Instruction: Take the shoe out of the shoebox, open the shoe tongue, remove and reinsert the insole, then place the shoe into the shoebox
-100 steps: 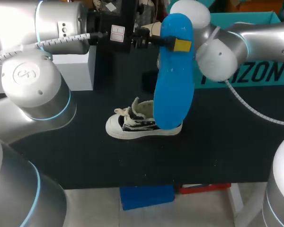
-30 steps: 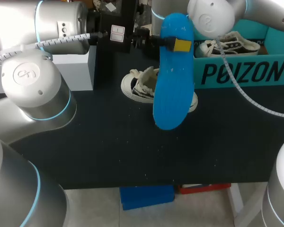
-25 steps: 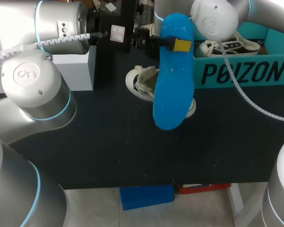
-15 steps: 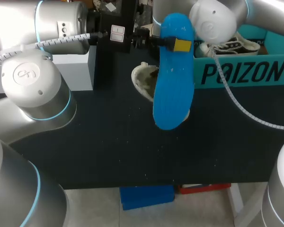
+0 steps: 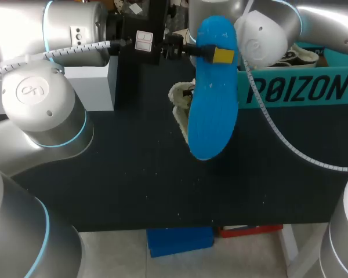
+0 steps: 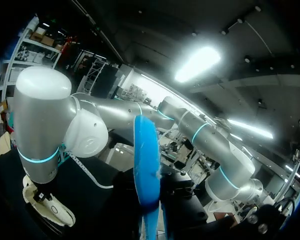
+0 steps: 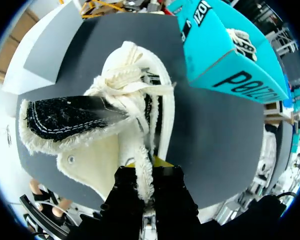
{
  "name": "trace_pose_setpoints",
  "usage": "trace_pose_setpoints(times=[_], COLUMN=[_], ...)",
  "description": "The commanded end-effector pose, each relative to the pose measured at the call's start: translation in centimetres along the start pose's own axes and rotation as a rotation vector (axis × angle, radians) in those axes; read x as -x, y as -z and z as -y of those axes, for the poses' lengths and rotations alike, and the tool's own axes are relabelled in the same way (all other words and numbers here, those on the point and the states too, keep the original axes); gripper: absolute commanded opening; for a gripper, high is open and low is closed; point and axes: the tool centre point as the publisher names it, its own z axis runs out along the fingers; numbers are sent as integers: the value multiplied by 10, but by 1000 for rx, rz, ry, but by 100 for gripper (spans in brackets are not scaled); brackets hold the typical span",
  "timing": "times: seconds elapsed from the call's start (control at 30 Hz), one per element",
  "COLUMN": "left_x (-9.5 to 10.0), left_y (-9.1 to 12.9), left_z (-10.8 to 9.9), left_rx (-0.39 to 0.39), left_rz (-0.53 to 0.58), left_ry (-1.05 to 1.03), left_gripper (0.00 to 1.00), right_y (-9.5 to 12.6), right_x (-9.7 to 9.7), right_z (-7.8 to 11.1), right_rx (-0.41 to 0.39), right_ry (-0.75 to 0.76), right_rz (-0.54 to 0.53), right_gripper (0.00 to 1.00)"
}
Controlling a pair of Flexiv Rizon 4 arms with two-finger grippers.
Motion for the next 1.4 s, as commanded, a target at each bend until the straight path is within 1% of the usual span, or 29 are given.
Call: trace_pose_setpoints(times=[0.03, 0.37, 0.57, 0.7, 0.83, 0.93, 0.97, 1.0, 1.03, 1.07, 1.1, 1.13, 1.17, 1.2, 1.27, 1.3, 1.37, 1.4], left_x=[-1, -1, -1, -1, -1, -1, -1, -1, -1, -1, -1, -1, -1, -1, -1, -1, -1, -1], left_y=[0, 0, 0, 0, 0, 0, 0, 0, 0, 0, 0, 0, 0, 0, 0, 0, 0, 0], left_z=[0, 0, 0, 0, 0, 0, 0, 0, 0, 0, 0, 0, 0, 0, 0, 0, 0, 0], left_rx=[1, 1, 1, 1, 1, 1, 1, 1, 1, 1, 1, 1, 1, 1, 1, 1, 1, 1], left_rz=[5, 5, 5, 5, 5, 5, 5, 5, 5, 5, 5, 5, 5, 5, 5, 5, 5, 5], left_ry=[1, 1, 1, 1, 1, 1, 1, 1, 1, 1, 1, 1, 1, 1, 1, 1, 1, 1], left_gripper=[0, 0, 0, 0, 0, 0, 0, 0, 0, 0, 0, 0, 0, 0, 0, 0, 0, 0], right_y=[-13, -26, -36, -49, -60, -65, -65, -66, -66, -64, -62, -61, -57, -53, -41, -34, -19, -11], right_x=[-6, -21, -25, -25, -19, -13, -10, -7, -4, -2, 0, 2, 3, 3, 3, 2, -2, -3], right_z=[-8, -15, -17, -15, -12, -12, -12, -11, -11, -11, -10, -10, -10, -9, -8, -8, -8, -7], right_rx=[-32, -27, -39, -47, -47, -28, -9, -11, 0, 20, 26, 26, 49, 52, 88, 93, 133, 119], right_ry=[-119, -57, -44, -33, -25, -21, -14, -16, -18, -8, -11, -17, -14, -10, -22, -16, -10, -6], right_rz=[-14, -21, -25, -23, -22, -12, -12, -11, -3, -3, -16, -28, -56, -73, -181, -201, -266, -273], right_gripper=[0, 0, 0, 0, 0, 0, 0, 0, 12, 34, 73, 100, 100, 100, 100, 100, 100, 100])
